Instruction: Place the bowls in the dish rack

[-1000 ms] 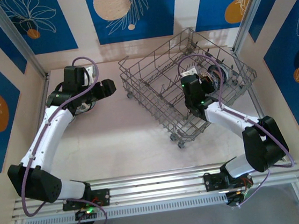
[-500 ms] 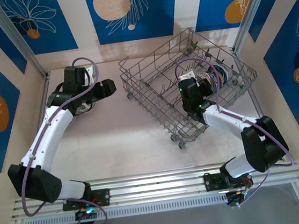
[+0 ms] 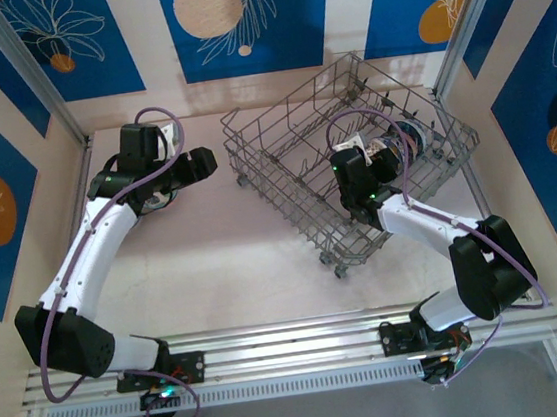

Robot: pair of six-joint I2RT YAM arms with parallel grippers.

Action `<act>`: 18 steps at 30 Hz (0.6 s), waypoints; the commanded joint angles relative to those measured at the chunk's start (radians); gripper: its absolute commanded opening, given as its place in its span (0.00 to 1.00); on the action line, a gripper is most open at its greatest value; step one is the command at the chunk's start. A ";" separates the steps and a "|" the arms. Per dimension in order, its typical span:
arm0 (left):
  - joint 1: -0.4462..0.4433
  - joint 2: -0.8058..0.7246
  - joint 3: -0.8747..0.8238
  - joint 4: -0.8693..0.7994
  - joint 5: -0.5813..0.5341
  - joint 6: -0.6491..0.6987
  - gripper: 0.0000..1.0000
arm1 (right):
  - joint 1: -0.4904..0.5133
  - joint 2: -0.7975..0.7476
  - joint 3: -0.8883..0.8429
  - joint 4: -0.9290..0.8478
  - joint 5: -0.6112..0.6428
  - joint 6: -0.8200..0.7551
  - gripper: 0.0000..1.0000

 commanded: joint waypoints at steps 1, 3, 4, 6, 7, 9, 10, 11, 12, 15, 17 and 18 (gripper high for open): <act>0.011 -0.029 -0.011 0.011 0.024 -0.013 0.77 | -0.002 0.003 0.038 -0.026 0.001 0.046 0.39; 0.012 -0.030 -0.012 0.011 0.024 -0.015 0.77 | -0.006 0.008 0.042 -0.043 -0.002 0.063 0.39; 0.011 -0.028 -0.012 0.011 0.024 -0.015 0.77 | -0.009 0.014 0.045 -0.052 -0.002 0.073 0.41; 0.012 -0.028 -0.011 0.012 0.026 -0.017 0.77 | -0.020 0.022 0.058 -0.094 -0.003 0.112 0.49; 0.012 -0.027 -0.011 0.012 0.025 -0.017 0.77 | -0.030 0.028 0.074 -0.135 -0.001 0.152 0.52; 0.012 -0.027 -0.009 0.012 0.025 -0.018 0.77 | -0.048 0.039 0.102 -0.211 -0.002 0.224 0.55; 0.012 -0.027 -0.010 0.012 0.026 -0.018 0.77 | -0.057 0.044 0.112 -0.230 -0.004 0.242 0.56; 0.012 -0.027 -0.009 0.011 0.026 -0.018 0.77 | -0.064 0.048 0.116 -0.234 -0.007 0.248 0.58; 0.011 -0.027 -0.008 0.011 0.025 -0.018 0.77 | -0.068 0.053 0.120 -0.233 -0.010 0.249 0.59; 0.011 -0.026 -0.008 0.010 0.025 -0.021 0.77 | -0.079 0.072 0.133 -0.233 -0.030 0.255 0.63; 0.011 -0.023 -0.006 0.011 0.025 -0.024 0.77 | -0.084 0.089 0.146 -0.235 -0.043 0.261 0.69; 0.011 -0.022 -0.005 0.010 0.027 -0.025 0.77 | -0.084 0.100 0.152 -0.238 -0.046 0.264 0.72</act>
